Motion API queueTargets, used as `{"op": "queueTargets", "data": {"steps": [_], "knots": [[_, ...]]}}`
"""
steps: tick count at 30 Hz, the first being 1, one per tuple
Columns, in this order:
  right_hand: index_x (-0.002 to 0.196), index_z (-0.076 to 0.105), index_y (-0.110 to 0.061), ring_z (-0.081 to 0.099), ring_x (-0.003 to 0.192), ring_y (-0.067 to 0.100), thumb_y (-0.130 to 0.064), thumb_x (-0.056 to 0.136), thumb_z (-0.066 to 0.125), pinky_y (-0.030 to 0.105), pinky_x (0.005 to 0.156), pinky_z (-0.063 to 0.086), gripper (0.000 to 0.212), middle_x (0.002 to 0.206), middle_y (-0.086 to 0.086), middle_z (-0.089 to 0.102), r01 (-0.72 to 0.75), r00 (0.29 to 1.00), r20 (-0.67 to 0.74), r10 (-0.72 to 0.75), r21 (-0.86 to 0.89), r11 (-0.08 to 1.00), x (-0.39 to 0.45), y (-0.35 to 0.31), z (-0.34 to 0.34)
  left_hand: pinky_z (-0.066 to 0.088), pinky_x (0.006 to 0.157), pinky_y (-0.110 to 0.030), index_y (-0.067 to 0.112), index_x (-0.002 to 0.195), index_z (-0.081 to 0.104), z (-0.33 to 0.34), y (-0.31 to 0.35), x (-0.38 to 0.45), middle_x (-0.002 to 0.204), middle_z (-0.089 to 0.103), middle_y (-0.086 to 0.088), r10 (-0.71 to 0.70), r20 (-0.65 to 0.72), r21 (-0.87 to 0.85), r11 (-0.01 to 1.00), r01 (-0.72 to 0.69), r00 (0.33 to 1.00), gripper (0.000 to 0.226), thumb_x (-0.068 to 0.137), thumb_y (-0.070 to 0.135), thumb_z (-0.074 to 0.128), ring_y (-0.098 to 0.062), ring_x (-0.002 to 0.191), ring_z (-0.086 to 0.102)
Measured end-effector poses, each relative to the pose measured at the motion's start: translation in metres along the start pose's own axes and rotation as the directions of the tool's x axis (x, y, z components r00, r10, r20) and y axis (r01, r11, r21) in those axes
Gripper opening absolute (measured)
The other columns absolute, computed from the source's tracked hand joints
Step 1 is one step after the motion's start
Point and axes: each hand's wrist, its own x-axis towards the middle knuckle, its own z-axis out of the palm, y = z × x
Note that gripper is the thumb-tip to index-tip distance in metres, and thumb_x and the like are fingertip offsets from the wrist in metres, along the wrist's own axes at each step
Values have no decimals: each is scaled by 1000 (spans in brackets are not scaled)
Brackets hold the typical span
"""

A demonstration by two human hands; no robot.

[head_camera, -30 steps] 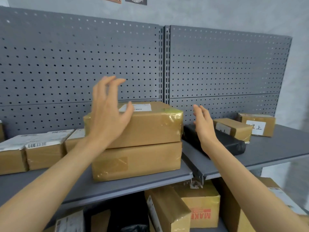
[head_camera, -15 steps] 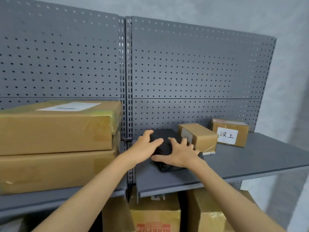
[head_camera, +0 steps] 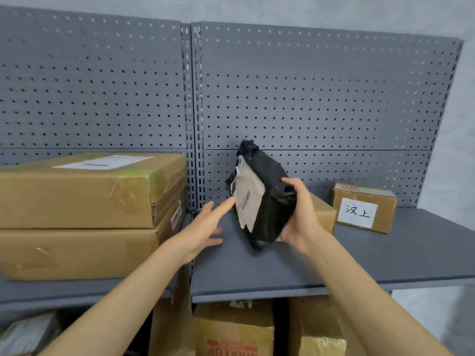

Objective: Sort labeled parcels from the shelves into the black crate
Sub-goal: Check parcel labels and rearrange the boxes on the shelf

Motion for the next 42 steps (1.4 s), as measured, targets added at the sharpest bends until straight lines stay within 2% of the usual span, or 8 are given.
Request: {"op": "queueTargets", "data": {"steps": [5, 11, 15, 17, 24, 27, 33, 42], "knots": [[117, 67, -19, 58, 117, 32, -53, 76, 46, 55, 100, 40, 57, 127, 10, 62, -10, 941, 322, -105, 335, 942, -2, -2, -12, 56, 80, -40, 26, 140, 32, 6, 10, 3, 126, 60, -1, 121, 162, -169, 981, -93, 979, 97, 57, 53, 75, -22, 106, 63], [95, 74, -18, 62, 108, 28, -44, 64, 55, 45, 90, 50, 44, 113, 9, 69, 44, 974, 200, -108, 299, 953, 0, 7, -11, 53, 83, -32, 36, 128, 44, 8, 16, 6, 117, 65, 16, 267, 156, -239, 944, -226, 951, 85, 55, 37, 86, -9, 107, 62], [77, 77, -31, 72, 83, 15, -42, 81, 52, 35, 78, 54, 28, 92, -2, 75, 178, 981, 54, -185, 123, 976, -2, 4, -14, 44, 100, -38, 32, 132, 38, -2, 12, 7, 122, 62, 13, 276, -4, -185, 944, -272, 961, 105, 40, 37, 88, -10, 113, 58], [95, 72, -41, 68, 97, 14, -49, 83, 52, 37, 89, 51, 25, 105, -7, 72, 209, 977, 61, -205, -60, 976, -2, 5, -14, 31, 110, -46, 34, 141, 26, -5, 11, 7, 133, 54, 11, 279, -29, -118, 953, -281, 960, 115, 43, 38, 87, -15, 125, 46], [145, 21, -37, 41, 124, 3, -31, 63, 83, 26, 104, 34, 102, 128, -23, 46, 241, 971, 123, -207, -507, 828, 1, 20, -7, 33, 93, -26, 27, 133, 39, -7, 1, 14, 124, 56, 12, 246, -76, -60, 966, -251, 966, 64, 78, 21, 73, -6, 102, 50], [147, 14, -38, 33, 128, 5, -26, 65, 82, 24, 104, 28, 107, 141, -14, 37, 192, 981, 120, -150, -544, 817, 3, 31, -6, 30, 90, -24, 28, 138, 30, -10, -1, 14, 118, 52, 13, 219, -59, 24, 976, -217, 974, 71, 81, 16, 70, -3, 97, 46], [146, 16, -37, 34, 118, -1, -23, 71, 79, 18, 95, 29, 99, 132, -22, 39, 160, 985, 140, -100, -525, 836, 4, 50, -3, 20, 110, -35, 23, 149, -4, -18, -6, 17, 148, 35, 3, 106, -79, 110, 989, -97, 991, 97, 83, 16, 67, -18, 135, 30], [146, 20, -34, 40, 124, 9, -38, 79, 71, 14, 92, 37, 84, 140, -8, 37, 169, 985, 147, -94, -659, 733, 9, 47, 0, 26, 101, -24, 13, 148, 2, -25, -9, 22, 151, 30, -3, 69, -100, 350, 936, -29, 993, 88, 85, 8, 63, -16, 129, 33]]}}
